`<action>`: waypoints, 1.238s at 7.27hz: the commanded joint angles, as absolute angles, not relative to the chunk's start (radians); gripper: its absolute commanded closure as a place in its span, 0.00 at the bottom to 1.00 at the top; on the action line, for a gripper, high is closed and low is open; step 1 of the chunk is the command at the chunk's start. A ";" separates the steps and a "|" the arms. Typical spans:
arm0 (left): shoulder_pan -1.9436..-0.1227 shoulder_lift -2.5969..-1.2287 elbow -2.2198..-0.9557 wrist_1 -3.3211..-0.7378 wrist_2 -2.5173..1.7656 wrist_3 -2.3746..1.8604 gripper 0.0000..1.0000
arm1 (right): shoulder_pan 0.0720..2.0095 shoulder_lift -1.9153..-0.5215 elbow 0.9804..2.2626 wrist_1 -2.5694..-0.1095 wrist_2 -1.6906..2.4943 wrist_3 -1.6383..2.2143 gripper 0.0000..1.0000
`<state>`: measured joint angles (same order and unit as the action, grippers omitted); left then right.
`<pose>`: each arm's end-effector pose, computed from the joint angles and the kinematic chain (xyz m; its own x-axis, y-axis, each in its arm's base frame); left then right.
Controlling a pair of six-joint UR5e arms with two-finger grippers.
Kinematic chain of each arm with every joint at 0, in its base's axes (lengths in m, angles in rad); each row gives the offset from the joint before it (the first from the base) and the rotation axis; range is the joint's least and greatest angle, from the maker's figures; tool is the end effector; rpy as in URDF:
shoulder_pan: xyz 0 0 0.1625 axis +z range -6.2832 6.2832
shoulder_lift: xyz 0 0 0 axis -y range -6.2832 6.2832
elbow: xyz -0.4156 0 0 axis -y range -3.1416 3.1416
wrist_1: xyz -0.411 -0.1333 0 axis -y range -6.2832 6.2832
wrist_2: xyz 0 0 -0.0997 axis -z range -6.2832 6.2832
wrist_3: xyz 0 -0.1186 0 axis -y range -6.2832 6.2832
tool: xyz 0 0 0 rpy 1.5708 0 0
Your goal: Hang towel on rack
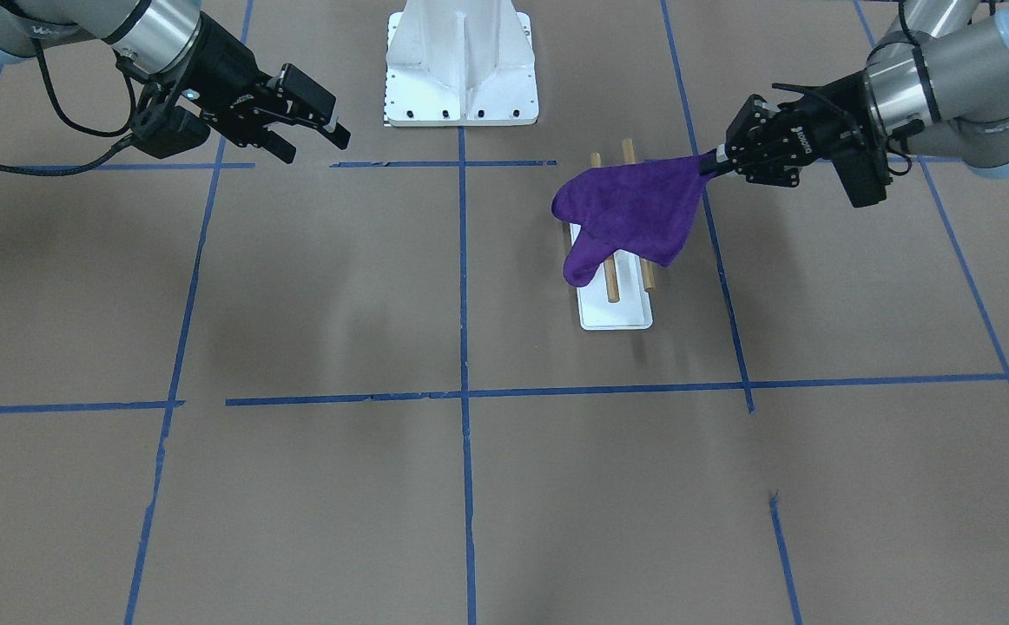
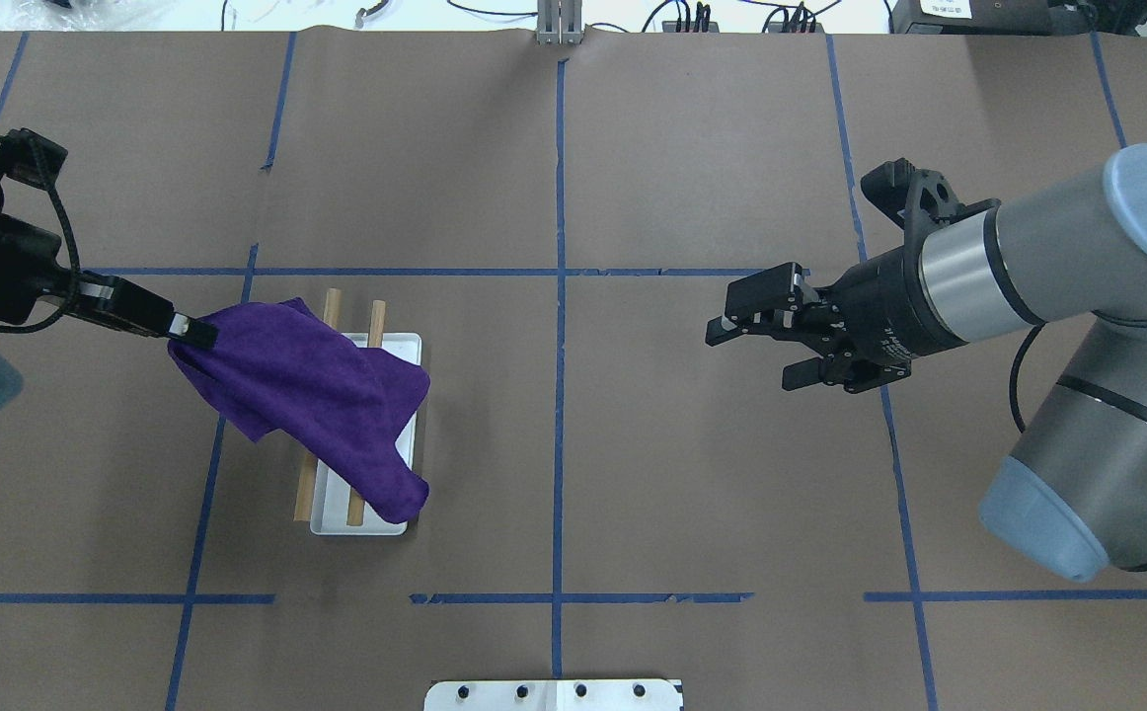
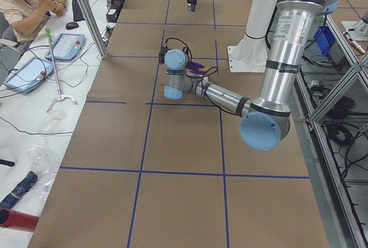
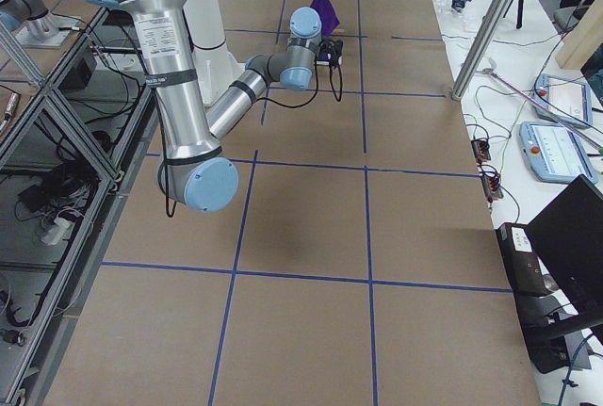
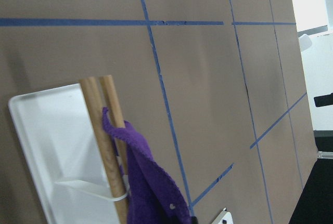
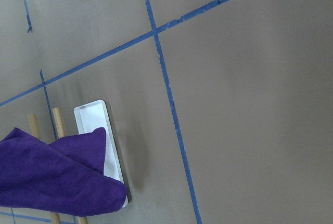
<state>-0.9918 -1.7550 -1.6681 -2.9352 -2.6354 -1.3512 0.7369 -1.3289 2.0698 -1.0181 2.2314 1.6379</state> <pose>0.2602 -0.4521 0.3532 -0.0556 0.2781 -0.9589 -0.0607 0.9577 0.2813 -0.3445 -0.3944 0.2183 0.1959 0.2493 0.9484 -0.1070 0.9668 -0.2320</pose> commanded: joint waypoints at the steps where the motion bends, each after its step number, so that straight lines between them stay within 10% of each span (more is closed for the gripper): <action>1: -1.009 -1.734 -1.646 -2.938 -2.655 -1.328 1.00 | 0.765 -1.380 2.091 -1.019 2.232 1.637 0.00; 2: -1.005 -1.727 -1.641 -2.935 -2.637 -1.327 0.02 | 0.767 -1.388 2.091 -1.019 2.230 1.637 0.00; 9: -1.089 -1.594 -1.519 -2.924 -2.323 -1.201 0.00 | 1.055 -1.765 2.039 -1.029 2.235 1.123 0.00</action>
<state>-1.0647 -1.6109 -1.5710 -2.9285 -2.4159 -1.2925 0.9783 -1.6768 2.0685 -1.0236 2.2329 1.3397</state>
